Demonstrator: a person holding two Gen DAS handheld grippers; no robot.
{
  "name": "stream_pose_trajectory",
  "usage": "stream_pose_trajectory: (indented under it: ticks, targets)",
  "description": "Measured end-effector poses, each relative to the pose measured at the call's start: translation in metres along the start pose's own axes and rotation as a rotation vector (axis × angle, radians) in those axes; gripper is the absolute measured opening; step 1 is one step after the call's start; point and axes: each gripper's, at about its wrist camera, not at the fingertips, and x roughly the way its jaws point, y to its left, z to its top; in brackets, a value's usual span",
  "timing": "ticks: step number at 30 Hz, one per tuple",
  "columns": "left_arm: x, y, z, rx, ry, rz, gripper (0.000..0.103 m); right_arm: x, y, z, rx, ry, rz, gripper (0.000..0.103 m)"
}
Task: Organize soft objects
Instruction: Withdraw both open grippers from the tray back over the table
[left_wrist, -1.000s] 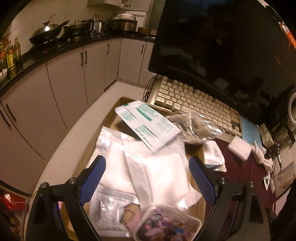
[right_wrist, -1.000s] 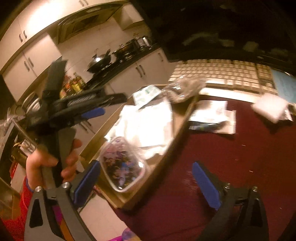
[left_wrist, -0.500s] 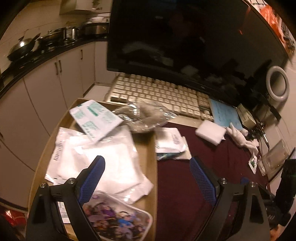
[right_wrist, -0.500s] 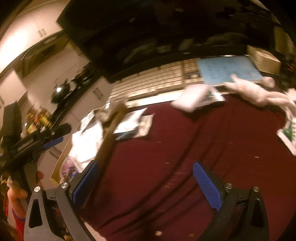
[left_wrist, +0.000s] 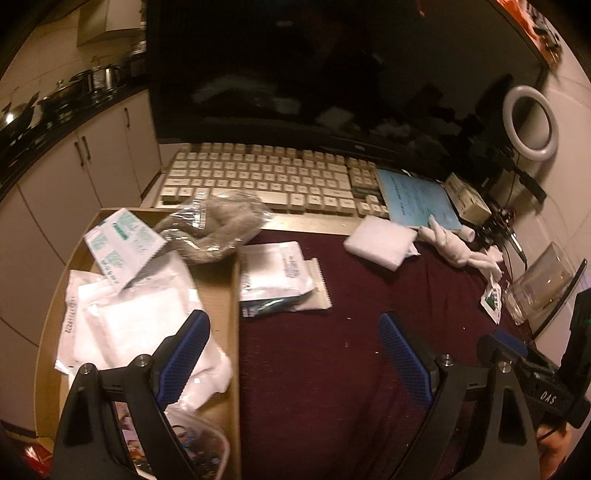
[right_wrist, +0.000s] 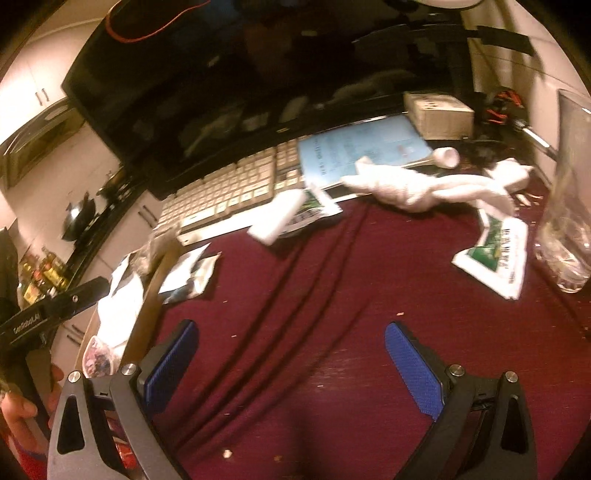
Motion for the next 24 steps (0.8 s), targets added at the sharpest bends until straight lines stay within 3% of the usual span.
stream_pose_trajectory:
  ticks: [14, 18, 24]
  targets:
    - [0.026, -0.048, 0.000, 0.100, 0.045, -0.026, 0.092, -0.015, -0.041, 0.012, 0.052, -0.044, -0.161, 0.102]
    - [0.034, -0.055, 0.001, 0.114, 0.054, -0.025, 0.092, -0.017, -0.052, 0.017, 0.045, -0.069, -0.259, 0.102]
    - [0.050, -0.062, 0.005, 0.118, 0.068, -0.025, 0.092, -0.014, -0.068, 0.029, 0.054, -0.073, -0.338, 0.102]
